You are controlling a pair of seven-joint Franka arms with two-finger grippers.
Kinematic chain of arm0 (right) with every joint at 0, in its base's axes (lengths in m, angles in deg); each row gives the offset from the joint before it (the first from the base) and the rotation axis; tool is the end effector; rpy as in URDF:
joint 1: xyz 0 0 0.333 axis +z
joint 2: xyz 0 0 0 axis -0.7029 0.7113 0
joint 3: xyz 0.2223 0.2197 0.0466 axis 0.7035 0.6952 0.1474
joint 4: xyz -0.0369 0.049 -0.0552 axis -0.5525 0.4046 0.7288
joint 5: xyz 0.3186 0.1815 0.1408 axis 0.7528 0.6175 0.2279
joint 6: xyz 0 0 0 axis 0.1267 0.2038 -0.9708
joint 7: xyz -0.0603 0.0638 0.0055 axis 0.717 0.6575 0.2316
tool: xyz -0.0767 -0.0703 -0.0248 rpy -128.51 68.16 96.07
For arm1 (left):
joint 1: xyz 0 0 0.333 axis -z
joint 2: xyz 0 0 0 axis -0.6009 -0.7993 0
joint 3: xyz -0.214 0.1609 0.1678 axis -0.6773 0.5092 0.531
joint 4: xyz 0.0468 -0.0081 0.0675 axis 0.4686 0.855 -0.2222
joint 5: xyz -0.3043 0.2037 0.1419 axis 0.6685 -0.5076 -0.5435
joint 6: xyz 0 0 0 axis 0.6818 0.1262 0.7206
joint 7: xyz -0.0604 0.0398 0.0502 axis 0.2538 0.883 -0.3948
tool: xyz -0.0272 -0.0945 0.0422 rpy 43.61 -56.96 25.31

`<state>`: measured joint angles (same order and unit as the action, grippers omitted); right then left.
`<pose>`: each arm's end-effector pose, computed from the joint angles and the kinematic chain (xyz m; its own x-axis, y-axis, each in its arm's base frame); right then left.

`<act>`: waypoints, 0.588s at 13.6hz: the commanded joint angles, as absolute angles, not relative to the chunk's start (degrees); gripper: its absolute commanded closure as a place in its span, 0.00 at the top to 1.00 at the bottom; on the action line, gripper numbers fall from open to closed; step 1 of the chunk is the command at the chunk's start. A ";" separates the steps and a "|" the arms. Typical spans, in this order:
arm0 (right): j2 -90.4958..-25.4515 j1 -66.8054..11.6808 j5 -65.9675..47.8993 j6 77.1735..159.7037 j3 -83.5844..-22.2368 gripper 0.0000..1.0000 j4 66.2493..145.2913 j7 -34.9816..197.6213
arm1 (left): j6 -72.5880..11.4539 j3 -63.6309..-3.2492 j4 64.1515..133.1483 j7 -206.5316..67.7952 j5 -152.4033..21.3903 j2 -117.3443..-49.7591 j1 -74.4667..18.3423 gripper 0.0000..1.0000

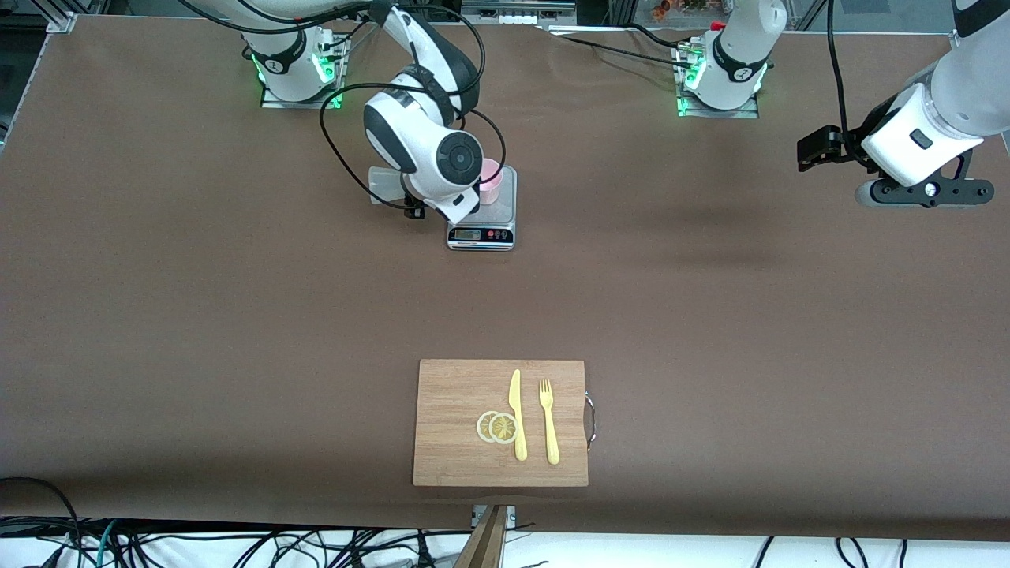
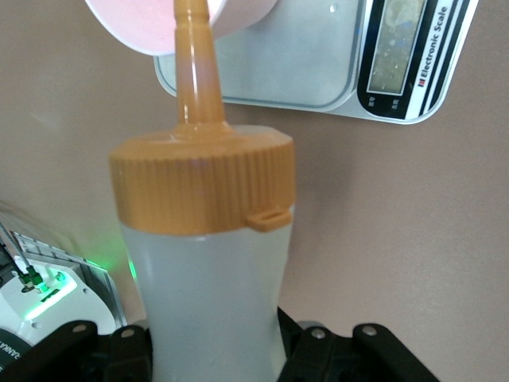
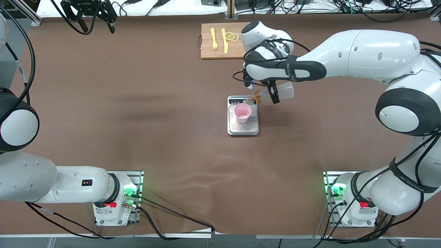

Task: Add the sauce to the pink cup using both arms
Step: 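Tilt the bottle nozzle into the pink cup with the right gripper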

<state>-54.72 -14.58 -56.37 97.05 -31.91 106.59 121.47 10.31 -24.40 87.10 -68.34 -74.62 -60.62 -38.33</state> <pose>0.4351 0.4029 0.2872 -0.1492 0.9108 -0.3849 0.9370 0.0059 -0.3492 0.5354 -0.0709 0.5973 0.9680 -0.0025 -0.2510 -0.0097 -0.9996 -0.0275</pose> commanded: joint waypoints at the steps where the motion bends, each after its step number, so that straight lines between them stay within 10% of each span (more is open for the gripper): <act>1: -55.07 -13.90 -58.53 95.81 -31.55 0.00 106.33 120.06 | 11.10 -24.69 85.51 -69.40 -75.82 -61.09 -38.25 1.00; 8: -53.40 -11.18 -64.42 89.57 -28.92 0.00 103.08 115.58 | 11.10 -24.69 85.51 -69.49 -75.73 -61.09 -38.34 1.00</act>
<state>-54.36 -11.77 -62.79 92.46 -29.83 105.56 117.70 10.31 -24.40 87.08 -68.34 -74.61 -60.62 -38.32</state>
